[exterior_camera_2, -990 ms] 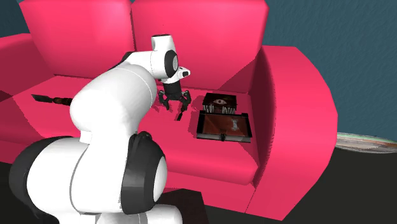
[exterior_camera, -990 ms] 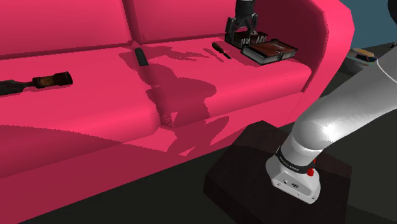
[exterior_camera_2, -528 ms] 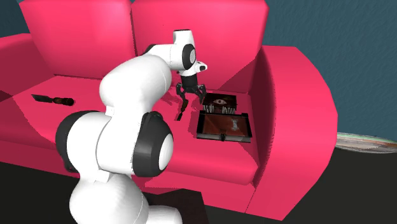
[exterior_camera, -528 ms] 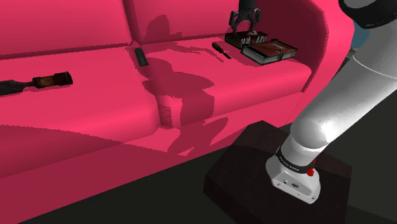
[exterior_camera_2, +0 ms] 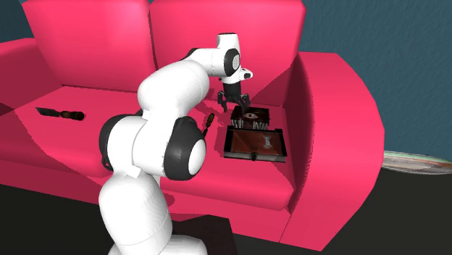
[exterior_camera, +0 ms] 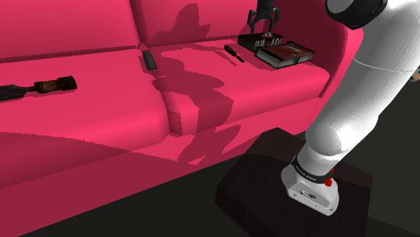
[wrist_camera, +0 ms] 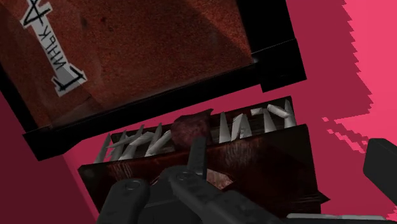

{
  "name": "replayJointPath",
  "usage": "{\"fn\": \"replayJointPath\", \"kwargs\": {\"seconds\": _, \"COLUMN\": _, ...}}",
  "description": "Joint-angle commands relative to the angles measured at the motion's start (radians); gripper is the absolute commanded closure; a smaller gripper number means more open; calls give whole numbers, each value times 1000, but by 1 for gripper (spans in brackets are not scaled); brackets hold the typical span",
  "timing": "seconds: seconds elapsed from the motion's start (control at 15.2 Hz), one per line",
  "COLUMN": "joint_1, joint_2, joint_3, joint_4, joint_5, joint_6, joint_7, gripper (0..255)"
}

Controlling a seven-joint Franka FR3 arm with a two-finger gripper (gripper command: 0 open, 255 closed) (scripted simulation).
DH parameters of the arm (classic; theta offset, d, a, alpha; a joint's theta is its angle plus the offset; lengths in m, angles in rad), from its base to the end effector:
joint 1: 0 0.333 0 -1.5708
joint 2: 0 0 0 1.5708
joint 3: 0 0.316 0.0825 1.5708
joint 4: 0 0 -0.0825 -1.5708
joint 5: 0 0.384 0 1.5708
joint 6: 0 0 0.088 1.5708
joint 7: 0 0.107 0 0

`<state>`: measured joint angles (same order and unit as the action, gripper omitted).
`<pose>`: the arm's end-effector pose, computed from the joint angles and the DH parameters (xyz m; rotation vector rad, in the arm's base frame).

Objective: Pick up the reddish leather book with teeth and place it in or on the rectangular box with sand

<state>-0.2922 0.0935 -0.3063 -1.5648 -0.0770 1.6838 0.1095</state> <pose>0.4886 -0.3326 0.5868 2.8495 -1.0382 0.0054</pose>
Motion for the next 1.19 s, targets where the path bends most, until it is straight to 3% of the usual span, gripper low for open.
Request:
{"fn": "replayJointPath", "kwargs": {"seconds": 0.0, "joint_1": -2, "joint_2": 4, "joint_3": -1, "joint_4": -16, "joint_5": 1, "joint_6": 20, "joint_7": 2, "gripper": 0}}
{"fn": "replayJointPath", "kwargs": {"seconds": 0.26, "joint_1": -3, "joint_2": 0, "joint_3": -3, "joint_4": -82, "joint_5": -1, "joint_6": 82, "joint_7": 3, "gripper": 0}}
{"fn": "replayJointPath", "kwargs": {"seconds": 0.79, "joint_1": -3, "joint_2": 0, "joint_3": -3, "joint_4": -81, "joint_5": -1, "joint_6": 82, "joint_7": 3, "gripper": 0}}
{"fn": "replayJointPath", "kwargs": {"seconds": 0.86, "joint_1": -3, "joint_2": 0, "joint_3": -3, "joint_4": -81, "joint_5": -1, "joint_6": 82, "joint_7": 3, "gripper": 255}}
{"fn": "replayJointPath", "kwargs": {"seconds": 1.12, "joint_1": -3, "joint_2": 1, "joint_3": -3, "joint_4": -81, "joint_5": -1, "joint_6": 82, "joint_7": 3, "gripper": 255}}
